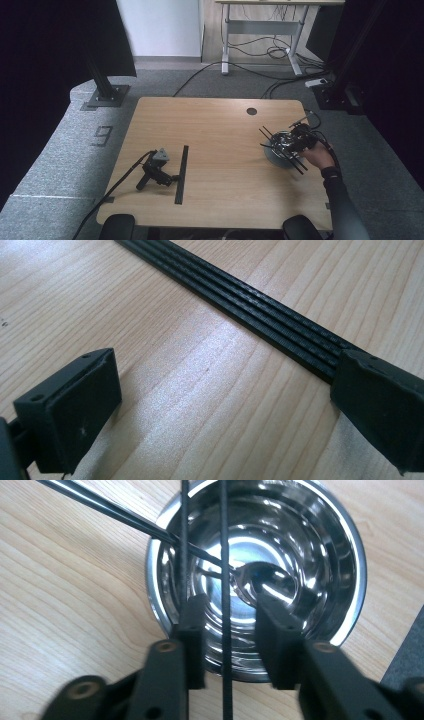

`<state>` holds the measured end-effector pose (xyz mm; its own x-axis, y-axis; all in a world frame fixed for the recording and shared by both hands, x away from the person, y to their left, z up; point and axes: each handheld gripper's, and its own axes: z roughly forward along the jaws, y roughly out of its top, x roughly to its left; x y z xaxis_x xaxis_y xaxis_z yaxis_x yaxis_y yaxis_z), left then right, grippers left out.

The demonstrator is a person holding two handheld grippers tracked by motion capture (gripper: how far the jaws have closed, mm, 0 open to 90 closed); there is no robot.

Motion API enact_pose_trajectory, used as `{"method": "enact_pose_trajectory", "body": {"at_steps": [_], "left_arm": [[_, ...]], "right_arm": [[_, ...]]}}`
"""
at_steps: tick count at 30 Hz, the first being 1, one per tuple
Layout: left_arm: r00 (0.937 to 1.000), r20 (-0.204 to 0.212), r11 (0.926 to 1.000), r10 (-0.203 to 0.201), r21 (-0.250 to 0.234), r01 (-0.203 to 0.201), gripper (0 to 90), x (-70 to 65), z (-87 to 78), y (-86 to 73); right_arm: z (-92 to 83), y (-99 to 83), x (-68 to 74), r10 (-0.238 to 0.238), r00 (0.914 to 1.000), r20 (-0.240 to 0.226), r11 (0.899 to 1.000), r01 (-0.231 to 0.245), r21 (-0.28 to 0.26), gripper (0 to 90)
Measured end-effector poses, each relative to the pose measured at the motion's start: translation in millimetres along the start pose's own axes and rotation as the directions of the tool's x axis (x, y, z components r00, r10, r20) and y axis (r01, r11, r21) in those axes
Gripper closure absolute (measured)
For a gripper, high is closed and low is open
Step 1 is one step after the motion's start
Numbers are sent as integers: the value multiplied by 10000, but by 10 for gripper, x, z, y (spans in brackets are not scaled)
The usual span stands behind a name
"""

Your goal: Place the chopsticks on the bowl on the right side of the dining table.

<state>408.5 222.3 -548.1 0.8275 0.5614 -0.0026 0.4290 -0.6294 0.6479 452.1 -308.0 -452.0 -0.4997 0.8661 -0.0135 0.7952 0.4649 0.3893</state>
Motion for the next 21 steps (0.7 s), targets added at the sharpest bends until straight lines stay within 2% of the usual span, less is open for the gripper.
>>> {"method": "enact_pose_trajectory", "body": {"at_steps": [6,11,14,16,18,21], "left_arm": [[10000,-2,10000,-3,0,3,0,0,0,0],[10000,-10,10000,11,-1,-11,0,1,0,0],[10000,-6,10000,8,-2,-8,0,1,0,0],[10000,0,10000,-2,0,2,0,0,0,0],[10000,1,10000,-2,-1,2,0,0,0,0],[10000,0,10000,-10,-5,10,0,-1,0,0]], "right_arm": [[-108,-28,92,13,9998,180,9967,2,-808,467],[-168,-81,166,182,9990,399,9870,-116,-1603,349],[-173,-121,208,337,9986,420,9781,-243,-2068,277],[-154,-157,234,610,9972,430,9681,-486,-2460,217],[-131,-185,249,841,9953,474,9626,-689,-2618,154],[-72,-242,260,1231,9911,516,9481,-1021,-3011,126]]}}
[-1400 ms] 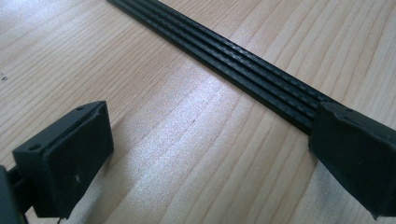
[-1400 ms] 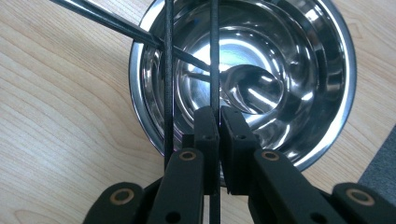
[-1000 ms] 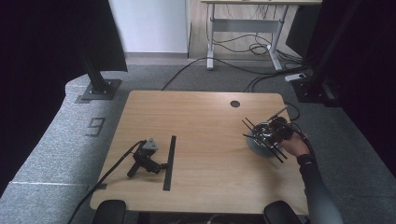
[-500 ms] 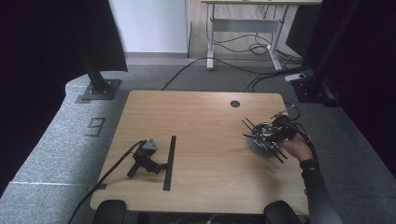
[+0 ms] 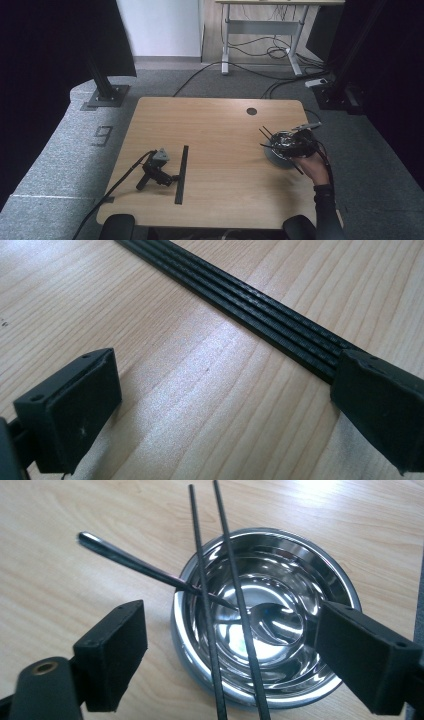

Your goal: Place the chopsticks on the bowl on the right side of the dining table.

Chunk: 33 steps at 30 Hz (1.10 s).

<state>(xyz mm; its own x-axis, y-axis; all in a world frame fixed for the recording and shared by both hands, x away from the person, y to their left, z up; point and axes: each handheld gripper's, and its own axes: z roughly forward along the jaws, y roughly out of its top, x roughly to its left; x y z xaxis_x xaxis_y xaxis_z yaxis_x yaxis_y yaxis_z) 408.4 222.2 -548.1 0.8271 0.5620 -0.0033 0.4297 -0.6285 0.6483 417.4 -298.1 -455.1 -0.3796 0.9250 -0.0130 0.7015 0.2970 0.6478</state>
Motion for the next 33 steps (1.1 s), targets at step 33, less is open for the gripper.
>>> {"method": "enact_pose_trajectory", "body": {"at_steps": [33], "left_arm": [[10000,-4,10000,-4,-3,4,0,-1,0,0]], "right_arm": [[253,-327,-217,508,9894,1358,9987,-515,14,130]]}}
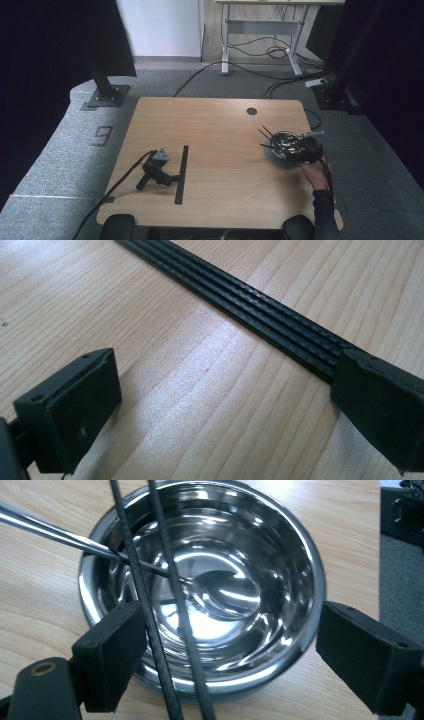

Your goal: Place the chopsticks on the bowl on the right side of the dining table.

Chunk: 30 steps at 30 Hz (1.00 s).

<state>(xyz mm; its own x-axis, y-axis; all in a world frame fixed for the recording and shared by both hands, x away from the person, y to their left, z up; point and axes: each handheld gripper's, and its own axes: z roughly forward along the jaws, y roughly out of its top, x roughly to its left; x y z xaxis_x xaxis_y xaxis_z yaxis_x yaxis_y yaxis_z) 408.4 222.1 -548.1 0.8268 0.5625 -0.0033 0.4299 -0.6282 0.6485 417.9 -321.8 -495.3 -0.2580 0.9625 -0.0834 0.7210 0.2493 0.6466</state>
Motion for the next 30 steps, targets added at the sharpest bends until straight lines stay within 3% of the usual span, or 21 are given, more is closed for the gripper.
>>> {"method": "enact_pose_trajectory", "body": {"at_steps": [16,30], "left_arm": [[10000,-1,10000,-4,-2,4,0,0,0,0],[10000,-1,10000,-5,-3,5,0,-1,0,0]], "right_arm": [[-52,-84,-241,570,9974,430,9983,-564,-156,134],[-61,-152,-409,1054,9902,913,9942,-1030,-302,150]]}}
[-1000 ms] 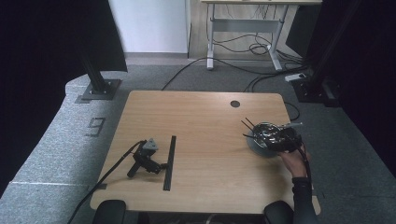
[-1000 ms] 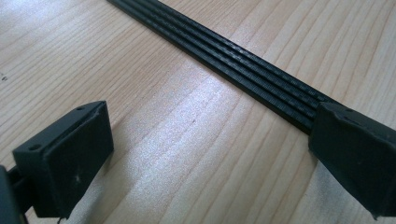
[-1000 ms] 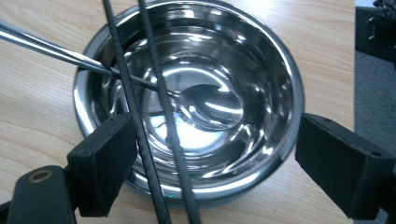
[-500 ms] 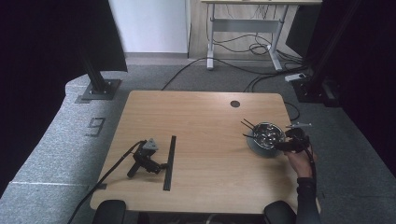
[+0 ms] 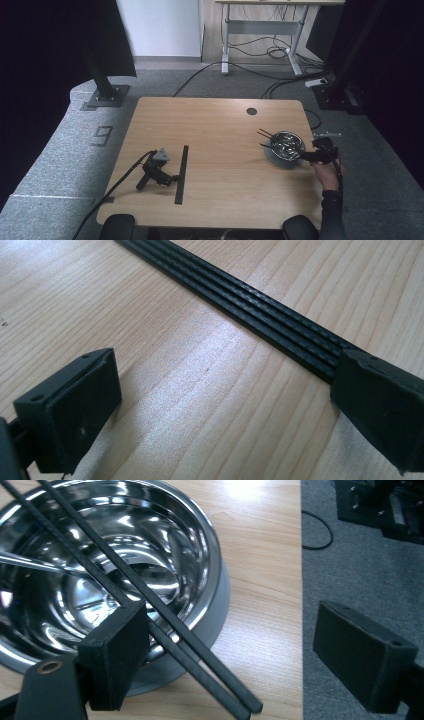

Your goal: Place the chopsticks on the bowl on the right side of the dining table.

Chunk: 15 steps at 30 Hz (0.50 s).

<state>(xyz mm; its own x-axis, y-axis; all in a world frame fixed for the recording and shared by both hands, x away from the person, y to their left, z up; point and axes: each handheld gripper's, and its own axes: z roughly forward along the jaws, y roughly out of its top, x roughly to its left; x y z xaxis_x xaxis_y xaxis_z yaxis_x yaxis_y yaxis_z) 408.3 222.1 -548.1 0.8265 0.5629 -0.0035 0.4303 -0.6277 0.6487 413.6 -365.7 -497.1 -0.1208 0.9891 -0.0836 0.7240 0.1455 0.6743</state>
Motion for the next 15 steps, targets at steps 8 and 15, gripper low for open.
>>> {"method": "enact_pose_trajectory", "body": {"at_steps": [8,15], "left_arm": [[10000,1,10000,-2,-2,2,0,0,0,0],[10000,0,10000,-3,-3,3,0,0,0,0]], "right_arm": [[24,-20,-56,299,9993,243,9995,-296,-136,156],[53,-35,-121,550,9969,560,9983,-539,-216,165]]}}
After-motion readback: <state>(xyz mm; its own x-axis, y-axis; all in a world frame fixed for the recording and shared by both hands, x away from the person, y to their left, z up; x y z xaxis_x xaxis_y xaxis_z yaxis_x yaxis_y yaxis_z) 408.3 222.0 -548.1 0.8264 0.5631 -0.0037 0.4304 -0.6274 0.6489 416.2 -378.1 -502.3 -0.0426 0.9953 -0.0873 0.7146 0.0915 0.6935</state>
